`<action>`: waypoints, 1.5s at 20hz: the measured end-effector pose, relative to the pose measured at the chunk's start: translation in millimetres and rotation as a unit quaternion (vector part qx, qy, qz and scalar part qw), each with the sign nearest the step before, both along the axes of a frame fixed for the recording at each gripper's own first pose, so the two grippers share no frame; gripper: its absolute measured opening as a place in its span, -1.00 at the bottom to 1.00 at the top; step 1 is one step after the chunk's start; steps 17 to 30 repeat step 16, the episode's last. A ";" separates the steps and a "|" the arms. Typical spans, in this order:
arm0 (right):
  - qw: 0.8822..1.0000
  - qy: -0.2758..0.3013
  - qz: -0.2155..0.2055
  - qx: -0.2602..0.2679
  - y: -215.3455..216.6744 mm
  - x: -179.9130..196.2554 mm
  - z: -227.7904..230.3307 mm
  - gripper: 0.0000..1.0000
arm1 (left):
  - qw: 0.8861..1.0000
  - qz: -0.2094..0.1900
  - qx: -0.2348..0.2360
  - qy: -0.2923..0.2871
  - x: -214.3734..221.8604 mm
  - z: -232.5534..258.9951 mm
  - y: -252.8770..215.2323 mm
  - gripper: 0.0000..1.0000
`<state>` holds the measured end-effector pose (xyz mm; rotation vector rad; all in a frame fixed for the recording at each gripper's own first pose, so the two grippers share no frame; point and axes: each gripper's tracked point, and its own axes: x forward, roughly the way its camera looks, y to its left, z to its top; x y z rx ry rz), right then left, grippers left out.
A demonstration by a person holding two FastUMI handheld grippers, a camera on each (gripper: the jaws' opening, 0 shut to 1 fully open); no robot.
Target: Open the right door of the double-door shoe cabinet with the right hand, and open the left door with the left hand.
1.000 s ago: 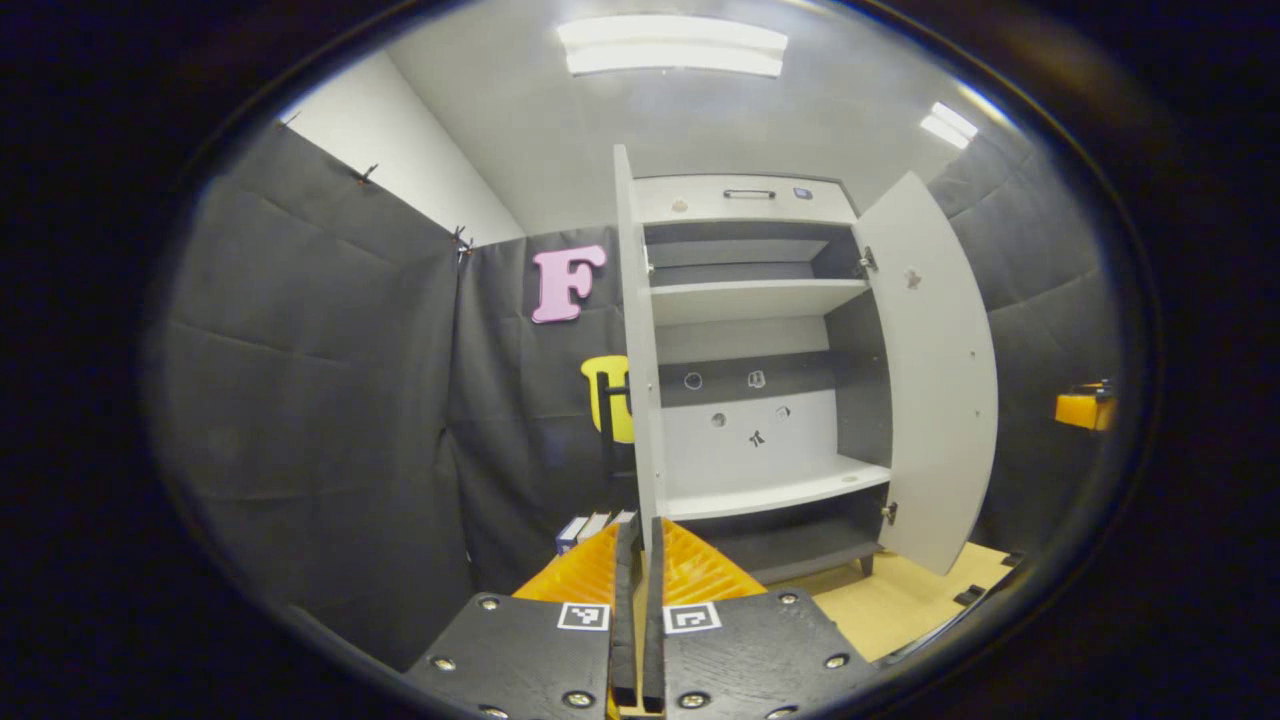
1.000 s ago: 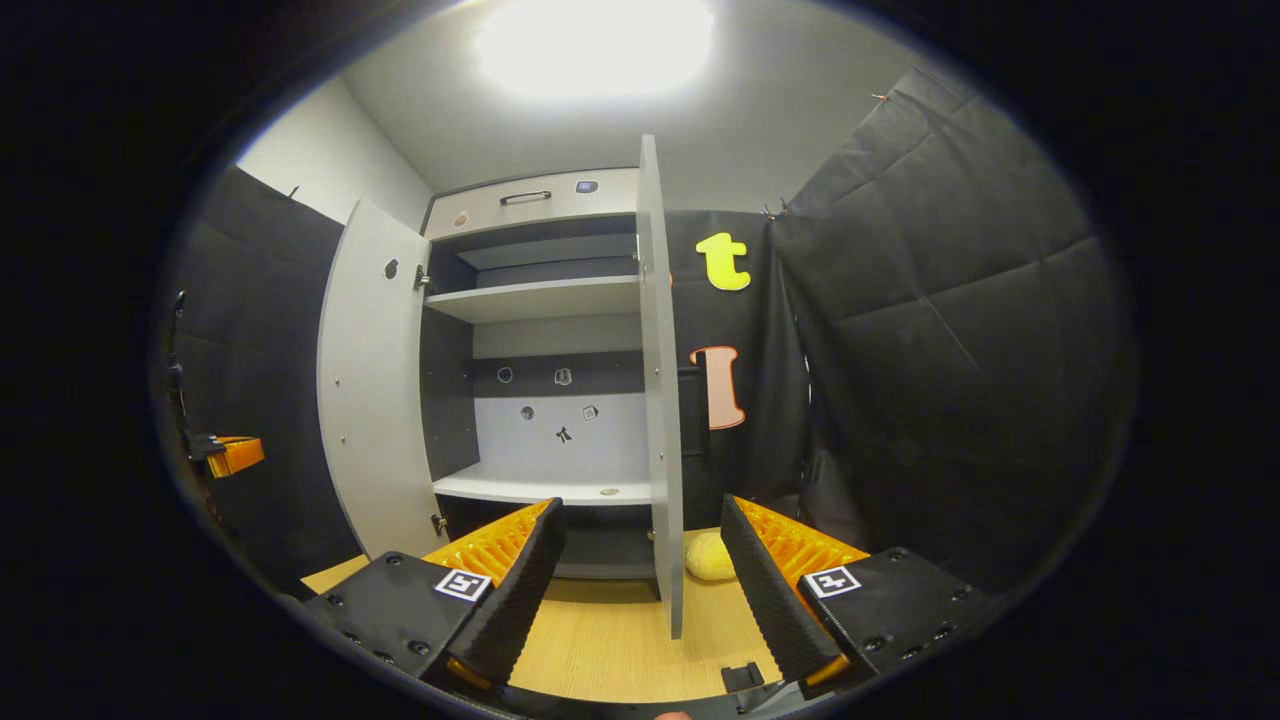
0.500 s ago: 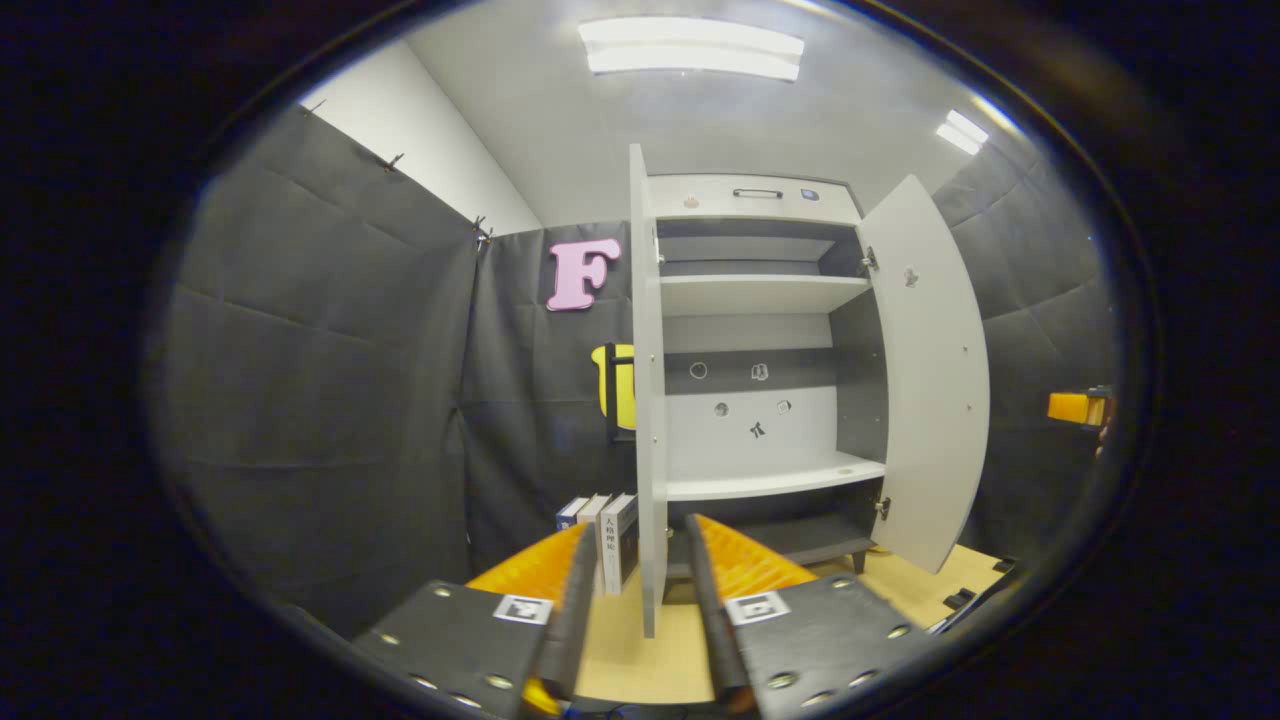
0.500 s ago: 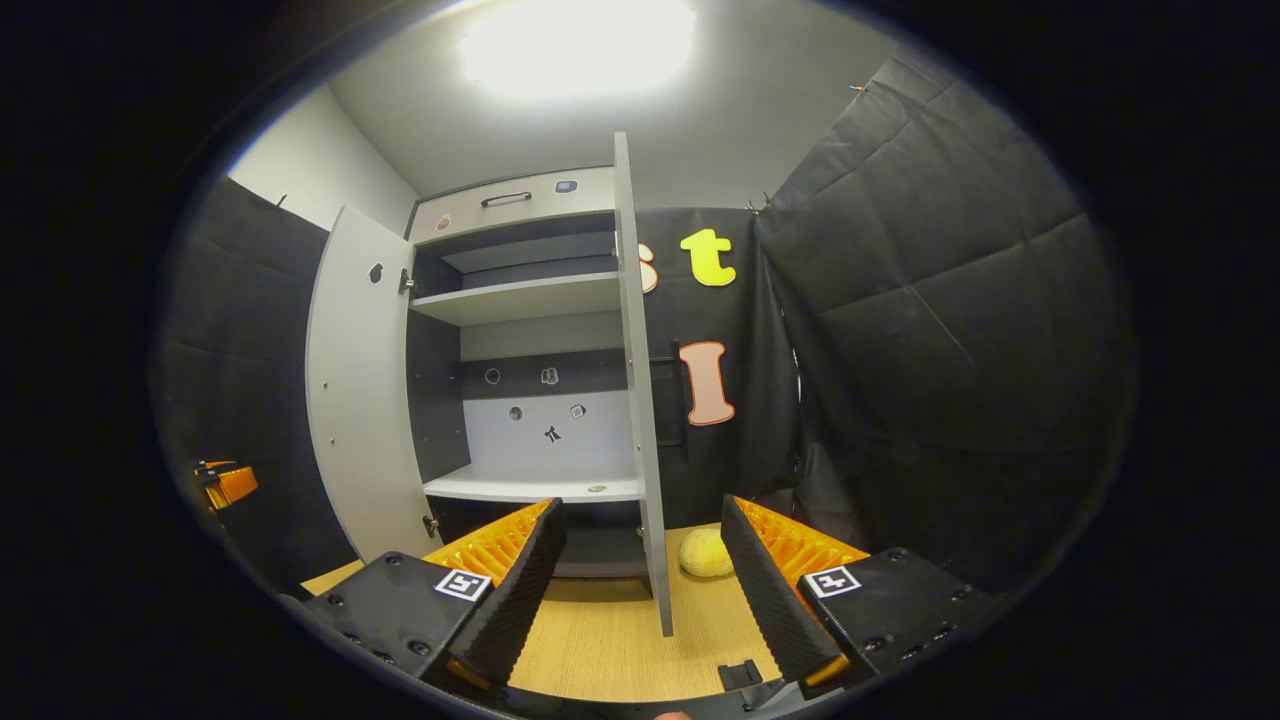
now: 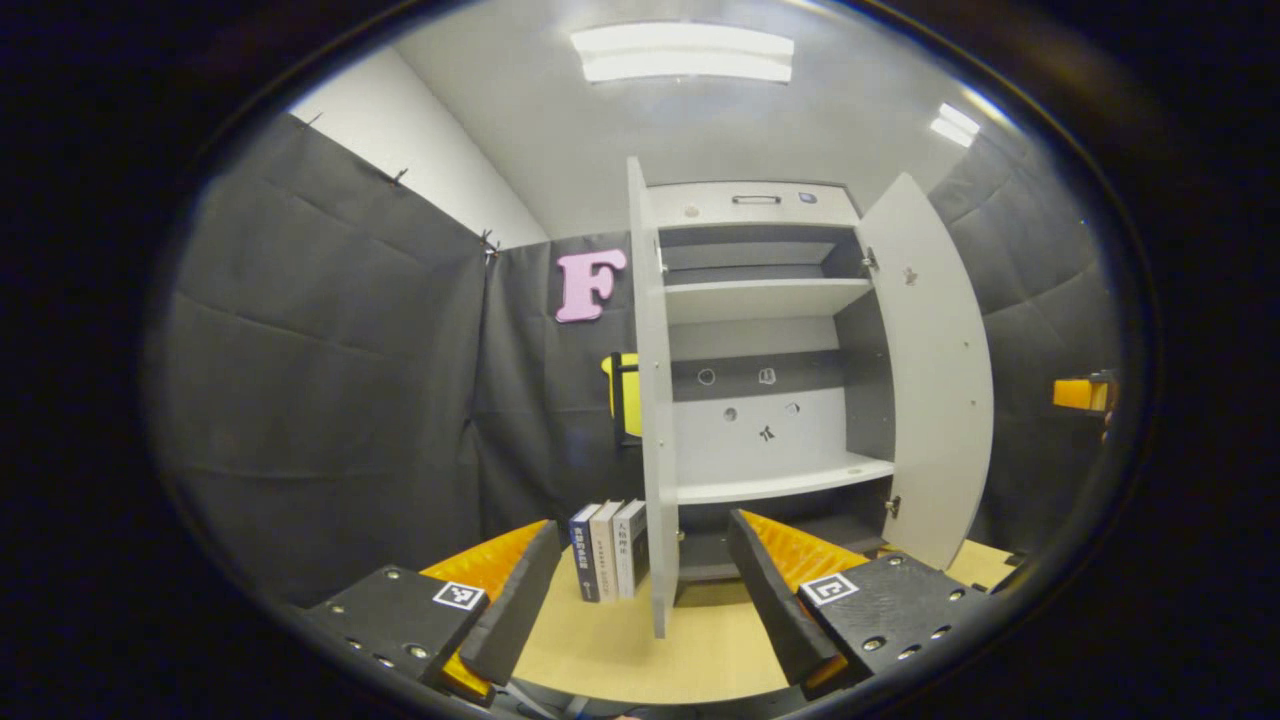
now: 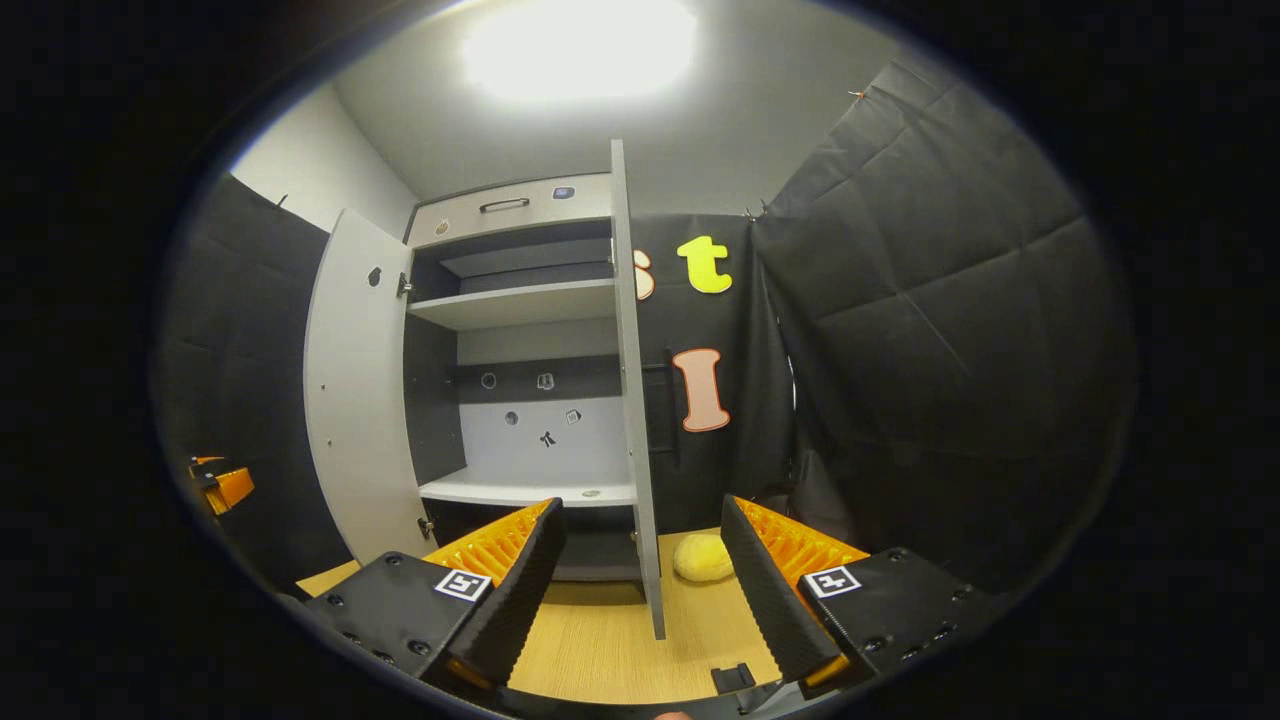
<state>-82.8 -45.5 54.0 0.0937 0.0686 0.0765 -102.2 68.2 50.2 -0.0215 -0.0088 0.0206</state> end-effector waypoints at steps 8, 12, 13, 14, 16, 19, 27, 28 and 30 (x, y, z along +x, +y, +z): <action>1.000 -0.005 -0.004 -0.010 -2.8 -2.4 4.3 0.95 | 1.000 0.015 -0.010 -0.003 0.2 4.1 13.2 1.00; 1.000 -0.010 -0.003 -0.015 -1.7 -1.4 4.1 0.95 | 1.000 0.017 -0.006 -0.001 2.4 2.0 15.8 0.96; 1.000 -0.011 -0.002 -0.016 -2.0 -1.5 4.4 0.95 | 1.000 0.018 -0.006 0.001 2.6 0.0 17.2 0.96; 1.000 -0.012 -0.002 -0.018 -2.0 -1.3 5.2 0.95 | 1.000 0.018 -0.005 0.002 2.7 -0.6 18.1 0.97; 1.000 -0.014 0.000 -0.020 -1.2 -0.6 5.6 0.84 | 1.000 0.022 -0.004 0.002 4.4 -0.3 21.6 0.96; 1.000 -0.014 0.000 -0.020 -1.2 -0.6 5.6 0.84 | 1.000 0.022 -0.004 0.002 4.4 -0.3 21.6 0.96; 1.000 -0.014 0.000 -0.020 -1.2 -0.6 5.6 0.84 | 1.000 0.022 -0.004 0.002 4.4 -0.3 21.6 0.96; 1.000 -0.014 0.000 -0.020 -1.2 -0.6 5.6 0.84 | 1.000 0.022 -0.004 0.002 4.4 -0.3 21.6 0.96; 1.000 -0.014 0.000 -0.020 -1.2 -0.6 5.6 0.84 | 1.000 0.022 -0.004 0.002 4.4 -0.3 21.6 0.96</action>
